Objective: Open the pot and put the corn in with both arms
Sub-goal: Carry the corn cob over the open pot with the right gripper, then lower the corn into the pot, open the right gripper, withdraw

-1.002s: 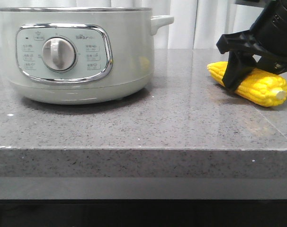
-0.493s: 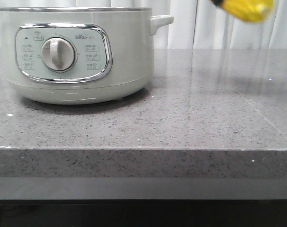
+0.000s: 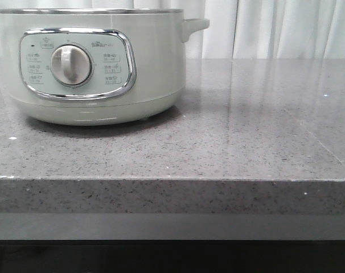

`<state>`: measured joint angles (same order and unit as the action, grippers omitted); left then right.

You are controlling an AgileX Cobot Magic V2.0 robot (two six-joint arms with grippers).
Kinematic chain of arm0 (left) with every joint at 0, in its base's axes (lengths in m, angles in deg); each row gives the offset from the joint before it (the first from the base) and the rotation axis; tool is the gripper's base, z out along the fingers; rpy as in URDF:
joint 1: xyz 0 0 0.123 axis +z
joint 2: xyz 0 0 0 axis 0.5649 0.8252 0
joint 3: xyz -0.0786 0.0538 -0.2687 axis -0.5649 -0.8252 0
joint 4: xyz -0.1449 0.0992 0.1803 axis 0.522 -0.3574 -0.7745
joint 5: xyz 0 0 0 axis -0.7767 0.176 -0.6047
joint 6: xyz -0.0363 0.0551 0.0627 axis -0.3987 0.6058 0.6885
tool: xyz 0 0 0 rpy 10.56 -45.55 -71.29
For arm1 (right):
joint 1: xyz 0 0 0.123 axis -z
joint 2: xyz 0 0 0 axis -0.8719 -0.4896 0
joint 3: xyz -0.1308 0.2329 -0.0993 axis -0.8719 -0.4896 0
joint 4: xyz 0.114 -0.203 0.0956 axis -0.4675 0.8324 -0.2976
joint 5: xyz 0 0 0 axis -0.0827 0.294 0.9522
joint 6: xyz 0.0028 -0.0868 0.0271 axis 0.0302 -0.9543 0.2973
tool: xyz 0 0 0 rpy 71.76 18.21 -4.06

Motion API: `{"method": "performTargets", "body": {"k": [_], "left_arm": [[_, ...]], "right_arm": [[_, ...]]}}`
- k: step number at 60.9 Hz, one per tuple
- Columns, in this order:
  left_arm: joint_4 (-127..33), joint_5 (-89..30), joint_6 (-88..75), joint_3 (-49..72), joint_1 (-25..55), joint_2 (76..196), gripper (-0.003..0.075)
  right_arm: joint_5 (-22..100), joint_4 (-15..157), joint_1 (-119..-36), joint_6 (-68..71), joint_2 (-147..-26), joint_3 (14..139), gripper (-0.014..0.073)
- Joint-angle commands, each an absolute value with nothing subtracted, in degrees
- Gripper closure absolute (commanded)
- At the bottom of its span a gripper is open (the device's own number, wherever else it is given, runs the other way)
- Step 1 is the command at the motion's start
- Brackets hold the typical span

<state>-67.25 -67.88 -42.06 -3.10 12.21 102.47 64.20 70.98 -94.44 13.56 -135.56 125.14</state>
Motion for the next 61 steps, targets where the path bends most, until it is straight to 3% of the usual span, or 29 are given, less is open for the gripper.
{"method": "performTargets", "body": {"k": [1,10,20,34,61], "left_arm": [[-66.1,-60.0,-42.4,-1.0,12.2,102.7,0.0458],[-66.1,-60.0,-42.4,-1.0,12.2,102.7,0.0457],[-66.1,-60.0,-42.4,-1.0,12.2,102.7,0.0458],[-66.1,-60.0,-42.4,-1.0,12.2,102.7,0.0457],[-66.1,-60.0,-42.4,-1.0,12.2,102.7,0.0457]], "right_arm": [[62.5,70.5,-95.8,12.9,-135.2,129.3,0.031],[64.1,70.5,-96.1,12.9,-137.0,129.5,0.0288],[66.0,70.5,-96.2,12.9,-138.6,129.5,0.0136],[66.1,70.5,-96.2,12.9,-138.9,129.4,0.0017],[66.5,70.5,-96.2,12.9,-138.6,129.6,0.0029]]}}
